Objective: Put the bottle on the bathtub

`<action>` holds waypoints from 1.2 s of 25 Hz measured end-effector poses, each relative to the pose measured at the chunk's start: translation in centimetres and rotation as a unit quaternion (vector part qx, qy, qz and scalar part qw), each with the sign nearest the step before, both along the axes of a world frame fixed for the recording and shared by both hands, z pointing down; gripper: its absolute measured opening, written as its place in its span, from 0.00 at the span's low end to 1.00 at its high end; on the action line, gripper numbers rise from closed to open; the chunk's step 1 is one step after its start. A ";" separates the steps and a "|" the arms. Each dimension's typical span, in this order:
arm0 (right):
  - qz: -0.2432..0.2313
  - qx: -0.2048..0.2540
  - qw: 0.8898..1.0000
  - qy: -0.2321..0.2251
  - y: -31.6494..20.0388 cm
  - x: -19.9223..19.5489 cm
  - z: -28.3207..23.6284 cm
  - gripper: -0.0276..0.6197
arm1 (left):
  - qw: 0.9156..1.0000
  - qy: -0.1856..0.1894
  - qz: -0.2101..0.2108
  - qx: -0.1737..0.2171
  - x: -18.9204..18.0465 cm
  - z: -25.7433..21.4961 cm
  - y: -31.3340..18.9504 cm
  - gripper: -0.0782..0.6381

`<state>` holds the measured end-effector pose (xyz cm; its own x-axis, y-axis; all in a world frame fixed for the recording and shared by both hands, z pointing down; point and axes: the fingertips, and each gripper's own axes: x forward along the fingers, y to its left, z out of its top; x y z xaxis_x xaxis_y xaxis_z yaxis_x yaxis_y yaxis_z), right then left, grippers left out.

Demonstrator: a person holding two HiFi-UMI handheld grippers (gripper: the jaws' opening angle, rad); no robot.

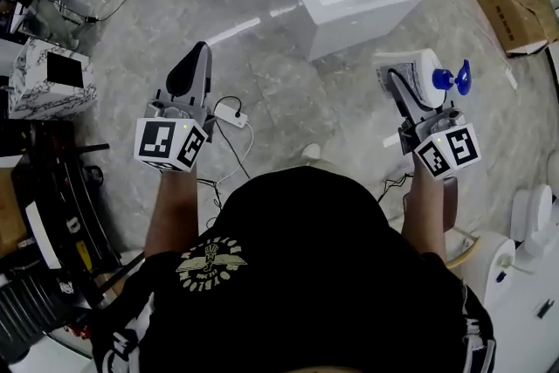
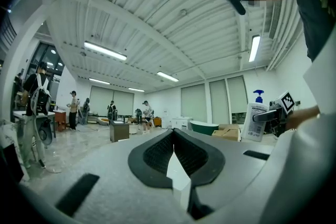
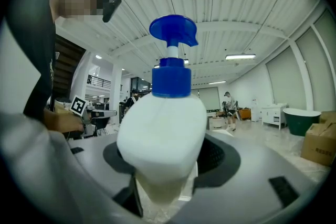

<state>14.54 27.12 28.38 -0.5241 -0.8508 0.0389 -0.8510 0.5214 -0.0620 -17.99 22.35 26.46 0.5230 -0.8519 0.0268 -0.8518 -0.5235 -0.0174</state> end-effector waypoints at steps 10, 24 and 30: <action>-0.021 -0.003 1.000 -0.005 -5.4 4.7 0.7 0.45 | 0.999 0.021 -0.029 -0.006 3.3 0.6 -4.2 0.12; -0.030 -0.028 0.999 -0.004 -11.1 2.1 2.6 0.45 | 0.998 0.031 -0.037 -0.039 0.8 2.9 -9.7 0.12; -0.013 -0.029 0.999 -0.002 -14.9 2.4 2.2 0.45 | 0.999 0.028 -0.012 -0.033 1.7 2.2 -15.5 0.12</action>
